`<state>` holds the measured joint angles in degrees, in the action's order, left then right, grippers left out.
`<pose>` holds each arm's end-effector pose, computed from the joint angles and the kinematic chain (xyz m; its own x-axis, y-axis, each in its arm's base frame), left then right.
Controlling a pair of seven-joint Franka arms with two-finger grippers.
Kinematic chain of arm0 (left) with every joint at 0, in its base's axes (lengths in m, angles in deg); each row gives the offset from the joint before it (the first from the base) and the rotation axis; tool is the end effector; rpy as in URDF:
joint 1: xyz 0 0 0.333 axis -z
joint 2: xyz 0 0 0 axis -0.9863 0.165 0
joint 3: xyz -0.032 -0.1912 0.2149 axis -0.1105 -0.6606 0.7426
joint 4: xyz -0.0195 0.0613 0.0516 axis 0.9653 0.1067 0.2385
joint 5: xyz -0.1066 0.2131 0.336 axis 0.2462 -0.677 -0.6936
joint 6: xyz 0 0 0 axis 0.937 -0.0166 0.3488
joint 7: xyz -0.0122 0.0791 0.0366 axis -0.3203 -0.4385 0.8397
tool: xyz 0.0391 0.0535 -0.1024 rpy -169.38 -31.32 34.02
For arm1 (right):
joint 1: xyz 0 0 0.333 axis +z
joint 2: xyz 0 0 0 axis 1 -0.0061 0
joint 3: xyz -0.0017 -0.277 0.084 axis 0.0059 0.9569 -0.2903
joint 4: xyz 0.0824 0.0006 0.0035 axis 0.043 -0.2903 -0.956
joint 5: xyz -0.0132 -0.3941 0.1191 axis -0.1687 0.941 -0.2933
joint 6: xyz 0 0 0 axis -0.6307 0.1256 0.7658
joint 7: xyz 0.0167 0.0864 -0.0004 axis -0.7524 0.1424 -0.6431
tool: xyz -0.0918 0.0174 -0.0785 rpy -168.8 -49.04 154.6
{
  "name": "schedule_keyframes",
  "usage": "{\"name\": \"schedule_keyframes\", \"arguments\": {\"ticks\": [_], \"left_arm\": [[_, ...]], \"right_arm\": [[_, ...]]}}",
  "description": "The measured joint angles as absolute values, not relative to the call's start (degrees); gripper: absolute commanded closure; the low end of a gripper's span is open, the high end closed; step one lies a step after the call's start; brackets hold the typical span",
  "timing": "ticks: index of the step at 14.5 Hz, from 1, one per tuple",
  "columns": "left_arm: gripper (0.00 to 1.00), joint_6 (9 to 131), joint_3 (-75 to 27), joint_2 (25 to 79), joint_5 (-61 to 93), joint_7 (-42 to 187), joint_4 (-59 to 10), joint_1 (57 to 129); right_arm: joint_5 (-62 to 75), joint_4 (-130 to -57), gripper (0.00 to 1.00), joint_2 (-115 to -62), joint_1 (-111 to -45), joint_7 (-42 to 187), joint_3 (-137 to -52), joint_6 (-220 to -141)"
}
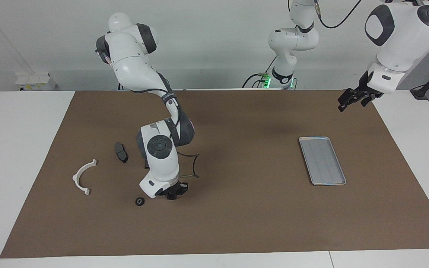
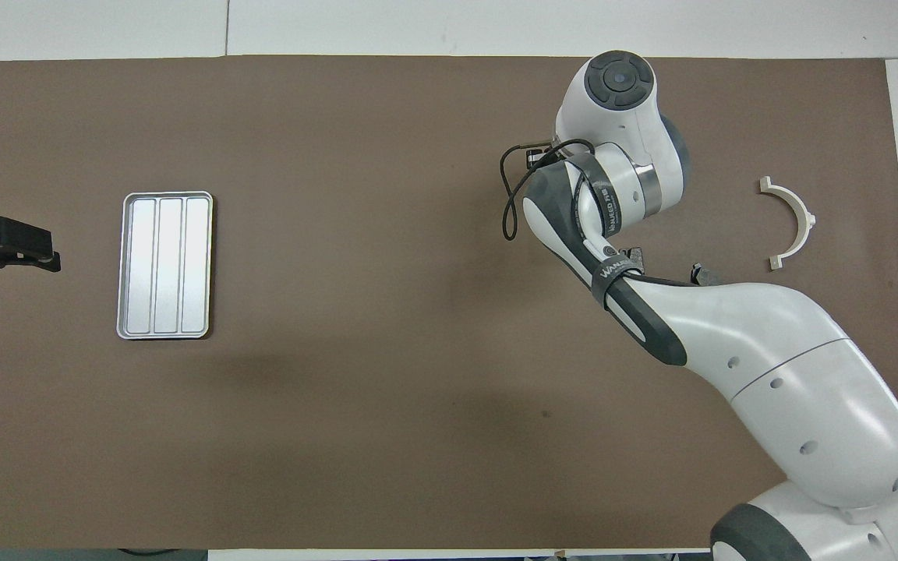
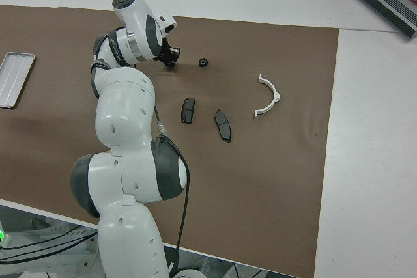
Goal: Place bearing gear from tray to pile
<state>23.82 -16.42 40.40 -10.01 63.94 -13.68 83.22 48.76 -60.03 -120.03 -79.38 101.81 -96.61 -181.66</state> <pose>0.5632 0.0182 0.5323 0.9856 0.1534 -0.0709 0.1528 -0.9882 -0.0135 0.7262 0.2130 0.2461 0.9985 0.0140 0.0532 0.0115 -0.9988 0.0466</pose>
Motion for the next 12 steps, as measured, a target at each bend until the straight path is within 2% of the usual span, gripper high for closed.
{"name": "schedule_keyframes", "arguments": {"ticks": [3,4,5,6,12], "left_arm": [[0.00,23.82,-16.42,40.39,-10.01,63.94,-13.68,83.22],[0.00,23.82,-16.42,40.39,-10.01,63.94,-13.68,83.22],[0.00,23.82,-16.42,40.39,-10.01,63.94,-13.68,83.22],[0.00,23.82,-16.42,40.39,-10.01,63.94,-13.68,83.22],[0.00,23.82,-16.42,40.39,-10.01,63.94,-13.68,83.22]], "right_arm": [[48.76,-60.09,1.00,-119.99,-80.01,101.58,-96.60,-181.66],[48.76,-60.10,0.78,-119.98,-80.12,101.58,-96.60,-181.66],[48.76,-60.11,0.04,-119.98,-80.16,101.58,-96.60,-181.66],[48.75,-60.12,0.00,-119.97,-80.16,101.58,-96.61,-181.66],[48.76,-60.12,0.00,-119.54,-80.15,101.58,-96.62,-180.82]]}}
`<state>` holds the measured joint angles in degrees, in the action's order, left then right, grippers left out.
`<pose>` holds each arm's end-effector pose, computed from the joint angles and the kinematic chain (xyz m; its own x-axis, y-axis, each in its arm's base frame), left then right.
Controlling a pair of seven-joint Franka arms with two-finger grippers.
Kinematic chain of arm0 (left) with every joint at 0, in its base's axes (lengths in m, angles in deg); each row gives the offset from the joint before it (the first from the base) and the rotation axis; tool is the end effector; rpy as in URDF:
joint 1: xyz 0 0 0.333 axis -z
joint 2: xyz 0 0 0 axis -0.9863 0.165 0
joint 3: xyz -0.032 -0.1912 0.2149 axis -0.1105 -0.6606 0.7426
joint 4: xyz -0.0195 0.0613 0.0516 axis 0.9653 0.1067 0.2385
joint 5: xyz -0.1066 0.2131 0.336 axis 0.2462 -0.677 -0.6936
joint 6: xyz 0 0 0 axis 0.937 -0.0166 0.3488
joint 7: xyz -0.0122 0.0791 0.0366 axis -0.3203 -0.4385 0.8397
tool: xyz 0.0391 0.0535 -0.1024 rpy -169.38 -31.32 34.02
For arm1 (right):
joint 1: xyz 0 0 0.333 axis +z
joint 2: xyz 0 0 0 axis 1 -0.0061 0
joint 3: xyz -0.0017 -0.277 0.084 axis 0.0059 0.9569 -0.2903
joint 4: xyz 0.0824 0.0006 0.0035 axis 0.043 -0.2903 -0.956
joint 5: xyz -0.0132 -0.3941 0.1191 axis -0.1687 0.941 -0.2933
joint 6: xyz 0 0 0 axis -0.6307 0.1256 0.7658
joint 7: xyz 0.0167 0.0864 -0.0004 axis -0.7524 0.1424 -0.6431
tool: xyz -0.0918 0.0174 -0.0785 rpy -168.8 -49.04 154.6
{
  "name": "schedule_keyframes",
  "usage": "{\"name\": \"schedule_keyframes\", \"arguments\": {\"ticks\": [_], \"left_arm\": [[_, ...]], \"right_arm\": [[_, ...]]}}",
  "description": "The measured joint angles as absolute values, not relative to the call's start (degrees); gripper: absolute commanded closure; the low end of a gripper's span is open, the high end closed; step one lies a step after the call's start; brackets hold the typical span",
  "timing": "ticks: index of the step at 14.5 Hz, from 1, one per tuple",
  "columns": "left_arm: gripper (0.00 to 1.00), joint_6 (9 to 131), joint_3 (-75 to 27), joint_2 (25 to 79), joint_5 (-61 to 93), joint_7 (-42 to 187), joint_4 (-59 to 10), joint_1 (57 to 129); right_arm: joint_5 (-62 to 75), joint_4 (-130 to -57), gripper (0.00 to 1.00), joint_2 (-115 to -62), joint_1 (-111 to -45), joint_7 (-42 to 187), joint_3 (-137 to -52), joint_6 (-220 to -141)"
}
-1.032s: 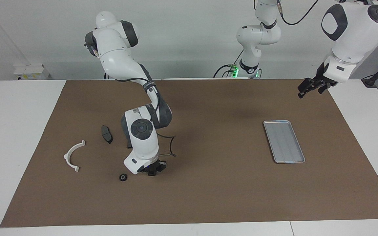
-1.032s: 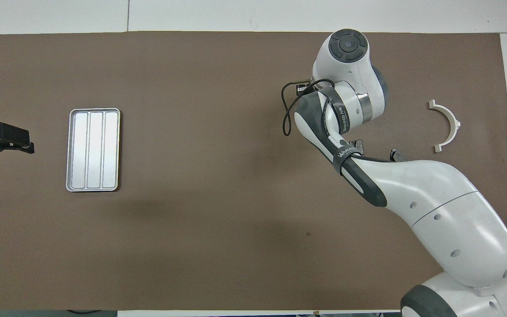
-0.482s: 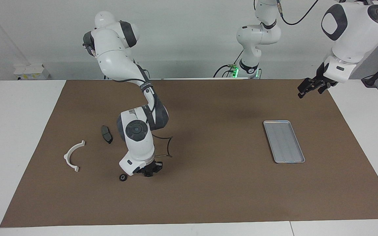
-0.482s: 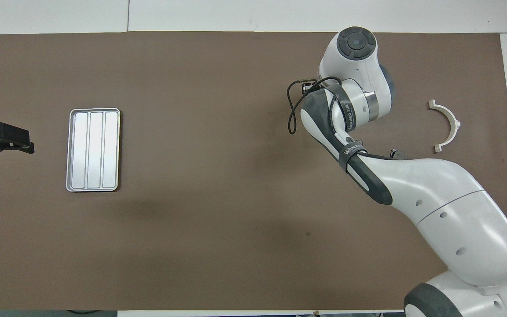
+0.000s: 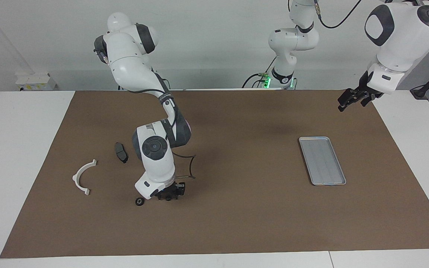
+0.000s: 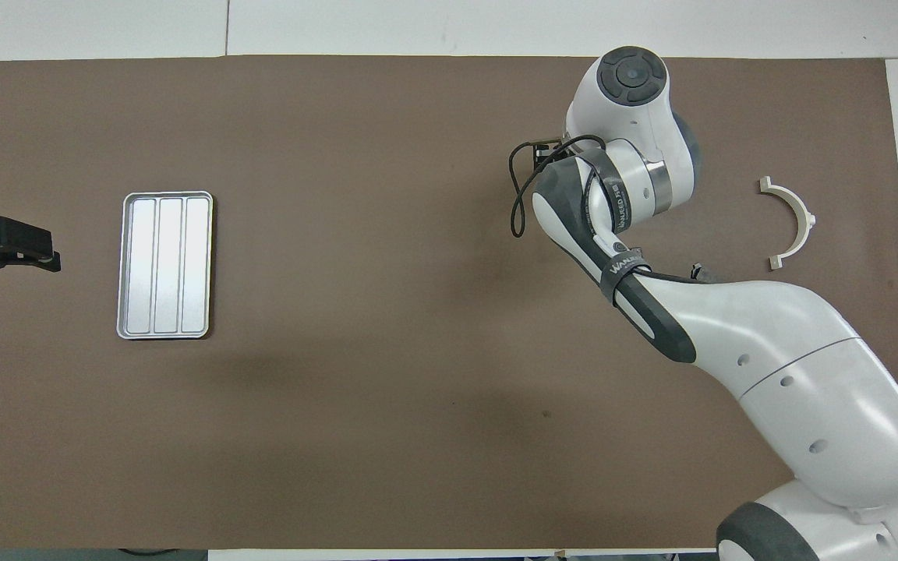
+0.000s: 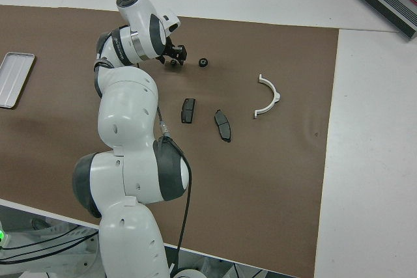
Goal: Place bearing gear from tray to pile
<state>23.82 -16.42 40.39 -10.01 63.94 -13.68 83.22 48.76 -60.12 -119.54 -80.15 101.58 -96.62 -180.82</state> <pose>0.5632 0.0182 0.5324 0.9856 0.1534 -0.0707 0.1528 -0.9882 -0.0134 0.7277 0.2027 0.2504 0.9989 0.0041 0.0463 0.0018 -0.9987 0.0509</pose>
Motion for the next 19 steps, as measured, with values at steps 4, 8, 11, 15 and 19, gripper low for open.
{"name": "schedule_keyframes", "arguments": {"ticks": [4,8,11,15,19], "left_arm": [[0.00,23.82,-16.42,40.39,-10.01,63.94,-13.68,83.22],[0.00,23.82,-16.42,40.39,-10.01,63.94,-13.68,83.22],[0.00,23.82,-16.42,40.38,-10.01,63.94,-13.68,83.22],[0.00,23.82,-16.42,40.38,-10.01,63.94,-13.68,83.22],[0.00,23.82,-16.42,40.38,-10.01,63.94,-13.68,83.22]], "right_arm": [[48.80,-58.56,0.00,-115.30,-80.24,101.36,-96.63,-172.85],[46.23,-56.22,0.00,-103.92,-82.65,94.61,-96.58,-159.16],[41.71,-56.03,0.00,-91.94,-85.62,90.44,-95.32,-147.67],[38.00,-62.38,0.00,-80.88,-91.34,84.57,-94.12,-143.28],[37.59,-68.69,0.00,-79.48,-92.25,81.24,-89.96,-147.00]]}}
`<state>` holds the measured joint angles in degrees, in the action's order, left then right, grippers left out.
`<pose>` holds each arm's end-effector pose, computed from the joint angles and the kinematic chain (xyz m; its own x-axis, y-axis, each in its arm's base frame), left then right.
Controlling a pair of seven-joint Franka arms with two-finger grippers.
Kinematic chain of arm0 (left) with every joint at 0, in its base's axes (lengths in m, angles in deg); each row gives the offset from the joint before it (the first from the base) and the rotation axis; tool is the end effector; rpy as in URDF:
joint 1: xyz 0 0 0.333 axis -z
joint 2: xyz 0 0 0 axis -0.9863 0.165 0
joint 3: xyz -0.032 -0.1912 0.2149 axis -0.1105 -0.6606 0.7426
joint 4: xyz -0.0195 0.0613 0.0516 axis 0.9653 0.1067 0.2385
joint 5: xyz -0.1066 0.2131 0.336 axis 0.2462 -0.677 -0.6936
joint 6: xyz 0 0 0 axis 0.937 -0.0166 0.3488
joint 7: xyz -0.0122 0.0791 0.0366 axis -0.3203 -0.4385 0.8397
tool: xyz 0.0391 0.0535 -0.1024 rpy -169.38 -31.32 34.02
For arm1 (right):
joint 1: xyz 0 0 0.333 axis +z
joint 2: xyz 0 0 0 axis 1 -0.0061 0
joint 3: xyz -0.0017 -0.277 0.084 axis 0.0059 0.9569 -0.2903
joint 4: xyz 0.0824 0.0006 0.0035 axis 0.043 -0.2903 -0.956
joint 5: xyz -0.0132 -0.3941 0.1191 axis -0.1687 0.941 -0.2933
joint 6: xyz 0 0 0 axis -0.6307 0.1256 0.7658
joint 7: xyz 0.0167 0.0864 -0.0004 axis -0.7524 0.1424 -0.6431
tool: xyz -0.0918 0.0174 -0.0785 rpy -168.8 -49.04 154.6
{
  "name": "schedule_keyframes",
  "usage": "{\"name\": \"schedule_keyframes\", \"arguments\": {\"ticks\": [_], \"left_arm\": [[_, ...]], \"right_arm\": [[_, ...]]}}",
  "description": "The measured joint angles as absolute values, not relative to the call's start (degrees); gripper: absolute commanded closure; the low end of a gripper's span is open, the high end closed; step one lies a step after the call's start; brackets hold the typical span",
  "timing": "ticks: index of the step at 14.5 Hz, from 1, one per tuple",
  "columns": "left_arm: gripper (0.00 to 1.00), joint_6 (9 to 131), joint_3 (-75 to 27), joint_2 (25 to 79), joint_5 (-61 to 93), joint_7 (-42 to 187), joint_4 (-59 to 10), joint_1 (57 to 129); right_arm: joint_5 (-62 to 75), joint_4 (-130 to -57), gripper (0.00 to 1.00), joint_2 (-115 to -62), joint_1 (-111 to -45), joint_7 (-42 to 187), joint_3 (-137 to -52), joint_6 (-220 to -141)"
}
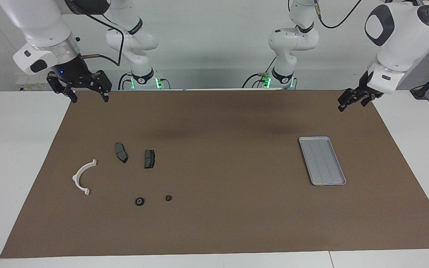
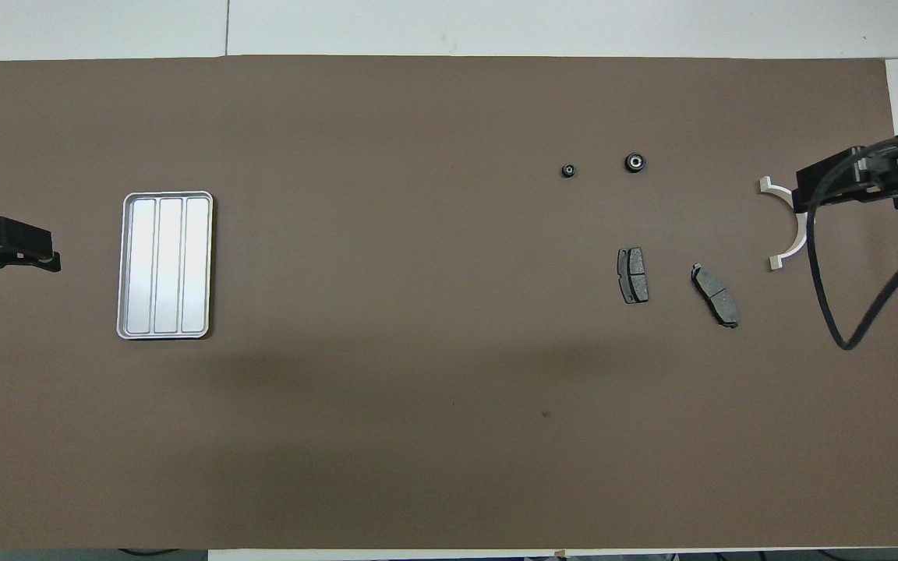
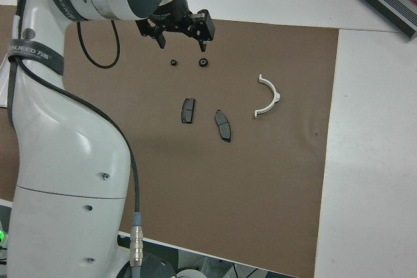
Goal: Place bearing gear from tray to pile
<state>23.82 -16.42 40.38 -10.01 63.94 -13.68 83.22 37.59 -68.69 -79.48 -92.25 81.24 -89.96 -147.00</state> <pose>0.5631 0.0182 0.5325 0.9856 0.1534 -0.0705 0.1528 -0.9882 -0.0134 0.5940 -0.0030 0.6041 0.9997 -0.0100 -0.0241 -0.0100 -1.0000 0.0007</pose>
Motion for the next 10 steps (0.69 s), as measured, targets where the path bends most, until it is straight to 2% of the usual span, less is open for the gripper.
{"name": "schedule_keyframes", "arguments": {"ticks": [3,10], "left_arm": [[0.00,23.82,-16.42,40.38,-10.01,63.94,-13.68,83.22],[0.00,23.82,-16.42,40.38,-10.01,63.94,-13.68,83.22]], "right_arm": [[37.58,-70.89,0.00,-79.28,-92.07,80.86,-89.17,-149.01],[37.58,-71.80,0.00,-76.83,-91.50,80.86,-89.17,-148.25]]}}
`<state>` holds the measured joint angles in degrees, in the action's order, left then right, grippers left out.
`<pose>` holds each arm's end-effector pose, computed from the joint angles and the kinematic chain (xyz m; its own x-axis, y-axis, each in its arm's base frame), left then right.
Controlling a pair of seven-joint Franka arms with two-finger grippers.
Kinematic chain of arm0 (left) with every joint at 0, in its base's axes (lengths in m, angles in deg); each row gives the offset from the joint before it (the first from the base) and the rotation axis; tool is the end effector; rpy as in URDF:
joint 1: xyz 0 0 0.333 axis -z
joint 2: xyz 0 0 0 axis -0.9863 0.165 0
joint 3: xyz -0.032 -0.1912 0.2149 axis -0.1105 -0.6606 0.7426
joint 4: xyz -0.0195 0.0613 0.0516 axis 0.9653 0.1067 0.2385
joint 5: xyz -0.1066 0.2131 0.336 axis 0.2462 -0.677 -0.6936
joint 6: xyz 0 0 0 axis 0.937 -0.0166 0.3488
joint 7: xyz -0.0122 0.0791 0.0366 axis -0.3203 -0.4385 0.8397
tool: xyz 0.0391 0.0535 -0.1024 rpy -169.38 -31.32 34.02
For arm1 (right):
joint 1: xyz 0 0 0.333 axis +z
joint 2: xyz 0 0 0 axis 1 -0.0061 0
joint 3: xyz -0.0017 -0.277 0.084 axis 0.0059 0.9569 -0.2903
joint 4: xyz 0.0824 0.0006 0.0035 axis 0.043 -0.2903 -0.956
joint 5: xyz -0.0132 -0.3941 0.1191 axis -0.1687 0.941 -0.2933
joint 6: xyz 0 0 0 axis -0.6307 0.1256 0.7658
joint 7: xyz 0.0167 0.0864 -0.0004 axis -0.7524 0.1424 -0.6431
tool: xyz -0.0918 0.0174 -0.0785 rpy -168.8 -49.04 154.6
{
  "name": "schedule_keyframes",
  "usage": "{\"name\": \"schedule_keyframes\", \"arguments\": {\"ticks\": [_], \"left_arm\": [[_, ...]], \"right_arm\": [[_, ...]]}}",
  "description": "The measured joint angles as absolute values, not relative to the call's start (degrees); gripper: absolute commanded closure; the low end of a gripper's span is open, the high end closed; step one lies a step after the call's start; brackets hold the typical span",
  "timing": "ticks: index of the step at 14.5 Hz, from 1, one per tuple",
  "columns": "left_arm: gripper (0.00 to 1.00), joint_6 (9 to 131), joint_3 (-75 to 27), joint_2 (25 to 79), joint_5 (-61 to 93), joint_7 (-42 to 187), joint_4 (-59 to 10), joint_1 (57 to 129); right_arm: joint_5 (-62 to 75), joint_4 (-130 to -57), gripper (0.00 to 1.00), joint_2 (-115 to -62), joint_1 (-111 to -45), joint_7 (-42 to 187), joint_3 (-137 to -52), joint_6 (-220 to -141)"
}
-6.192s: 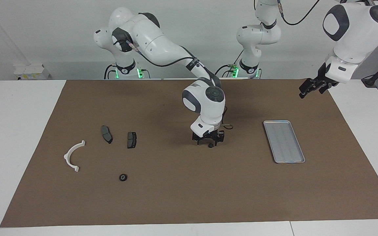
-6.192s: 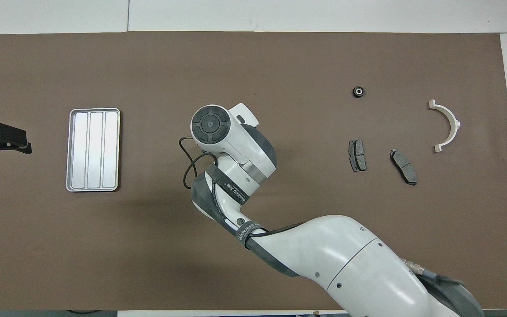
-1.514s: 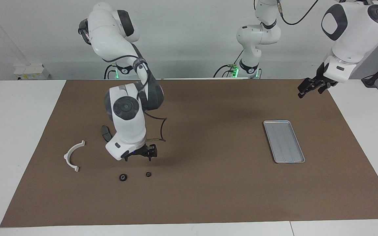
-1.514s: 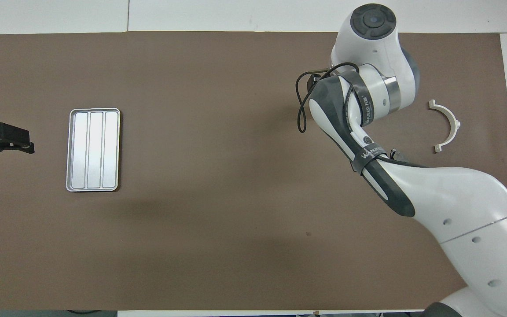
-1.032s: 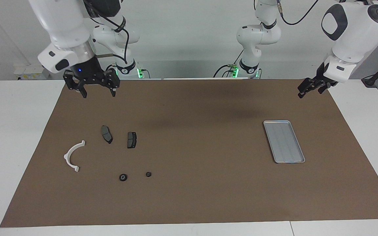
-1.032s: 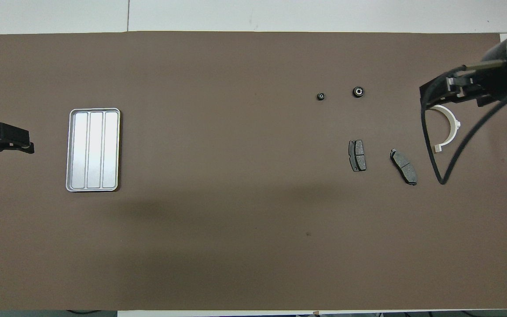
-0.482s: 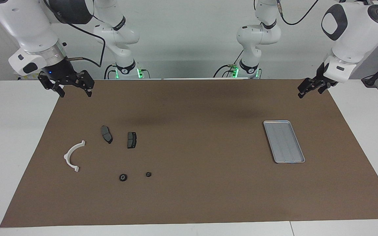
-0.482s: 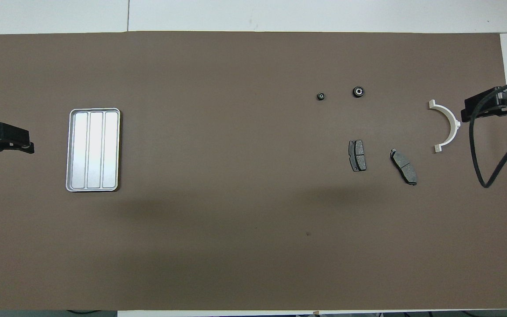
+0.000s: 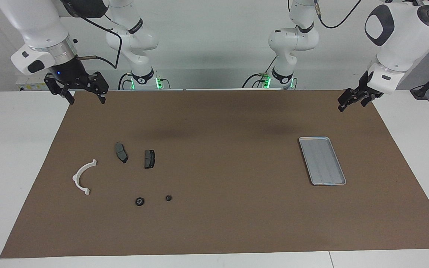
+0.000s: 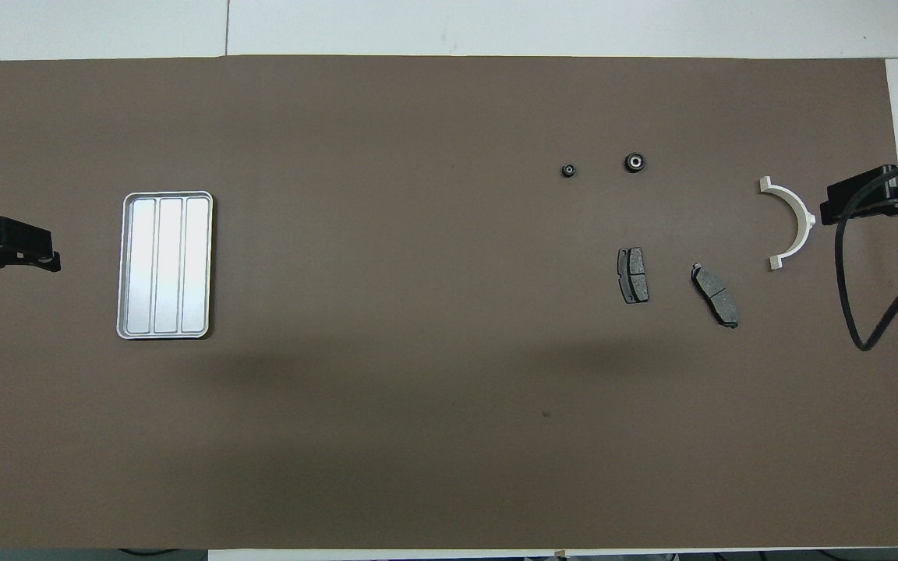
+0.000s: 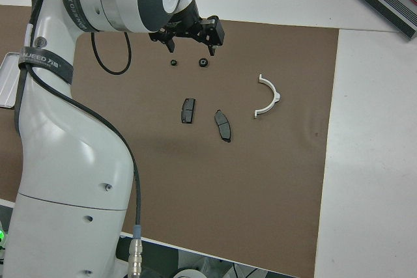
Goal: Place bearing gear from tray to pile
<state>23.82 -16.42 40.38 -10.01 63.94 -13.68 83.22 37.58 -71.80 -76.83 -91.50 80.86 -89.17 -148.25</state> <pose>0.5631 0.0182 0.5325 0.9856 0.1534 -0.0705 0.1528 -0.9882 -0.0134 0.5836 -0.0024 0.6070 0.9999 -0.0038 -0.0104 -0.0038 -1.0000 0.0032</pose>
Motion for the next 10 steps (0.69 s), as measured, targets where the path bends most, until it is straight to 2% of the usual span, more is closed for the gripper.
{"name": "schedule_keyframes", "arguments": {"ticks": [10], "left_arm": [[0.00,23.82,-16.42,40.38,-10.01,63.94,-13.68,83.22]], "right_arm": [[37.58,-72.25,0.00,-76.70,-91.50,80.86,-89.16,-148.25]]}}
